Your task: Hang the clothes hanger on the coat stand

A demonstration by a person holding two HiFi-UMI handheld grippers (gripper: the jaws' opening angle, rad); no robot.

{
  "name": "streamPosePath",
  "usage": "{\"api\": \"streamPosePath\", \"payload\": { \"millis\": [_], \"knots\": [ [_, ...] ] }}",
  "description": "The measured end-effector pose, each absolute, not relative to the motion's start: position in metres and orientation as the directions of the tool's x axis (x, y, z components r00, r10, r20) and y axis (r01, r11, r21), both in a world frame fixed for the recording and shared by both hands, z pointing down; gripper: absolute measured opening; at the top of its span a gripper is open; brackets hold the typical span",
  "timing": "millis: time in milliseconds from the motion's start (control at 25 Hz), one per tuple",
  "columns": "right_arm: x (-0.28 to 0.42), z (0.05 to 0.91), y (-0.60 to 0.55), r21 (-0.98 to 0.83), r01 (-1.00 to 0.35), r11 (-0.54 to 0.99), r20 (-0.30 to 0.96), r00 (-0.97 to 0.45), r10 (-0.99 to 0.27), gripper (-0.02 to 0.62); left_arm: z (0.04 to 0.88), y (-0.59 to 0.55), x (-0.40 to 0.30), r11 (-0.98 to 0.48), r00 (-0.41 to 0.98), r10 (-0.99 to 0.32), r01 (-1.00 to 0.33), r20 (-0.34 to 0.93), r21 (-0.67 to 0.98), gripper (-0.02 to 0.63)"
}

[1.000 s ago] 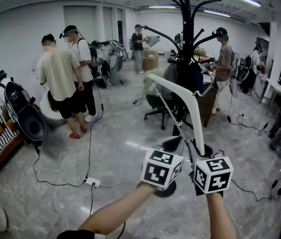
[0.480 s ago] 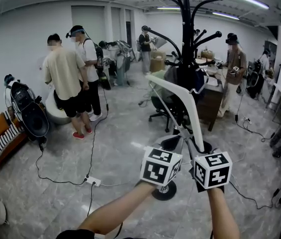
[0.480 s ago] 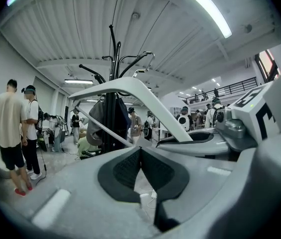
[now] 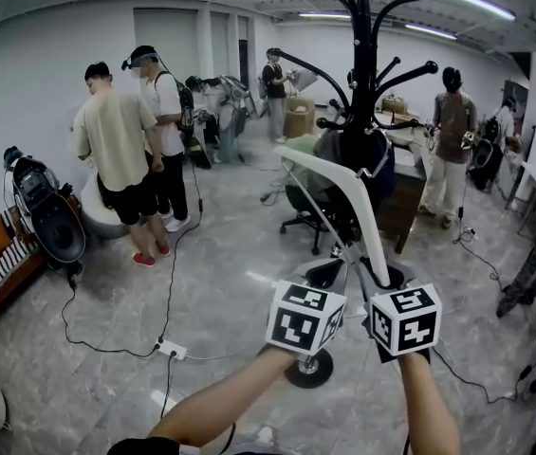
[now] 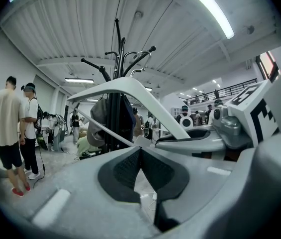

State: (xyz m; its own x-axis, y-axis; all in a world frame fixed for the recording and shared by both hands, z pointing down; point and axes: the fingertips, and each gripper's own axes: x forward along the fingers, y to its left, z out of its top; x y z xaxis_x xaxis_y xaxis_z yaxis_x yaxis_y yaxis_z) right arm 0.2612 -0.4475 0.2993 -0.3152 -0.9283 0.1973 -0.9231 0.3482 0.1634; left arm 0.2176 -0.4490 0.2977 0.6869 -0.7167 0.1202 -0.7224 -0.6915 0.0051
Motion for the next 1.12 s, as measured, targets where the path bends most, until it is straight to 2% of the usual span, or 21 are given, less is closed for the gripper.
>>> {"api": "streamPosePath", "payload": {
  "millis": [680, 1120],
  "knots": [
    [0.268, 0.327, -0.534, 0.183, -0.922, 0.341, 0.229, -0.298, -0.927, 0.049, 0.319, -0.536, 0.219, -0.695, 0.693, -0.713, -0.719, 0.107, 0.025, 0.006],
    [0.234, 0.331, -0.593, 0.196, -0.922, 0.333, 0.247, -0.282, -0.927, 0.049, 0.322, -0.593, 0.185, -0.707, 0.706, -0.700, -0.706, 0.104, 0.034, 0.006]
  ]
}}
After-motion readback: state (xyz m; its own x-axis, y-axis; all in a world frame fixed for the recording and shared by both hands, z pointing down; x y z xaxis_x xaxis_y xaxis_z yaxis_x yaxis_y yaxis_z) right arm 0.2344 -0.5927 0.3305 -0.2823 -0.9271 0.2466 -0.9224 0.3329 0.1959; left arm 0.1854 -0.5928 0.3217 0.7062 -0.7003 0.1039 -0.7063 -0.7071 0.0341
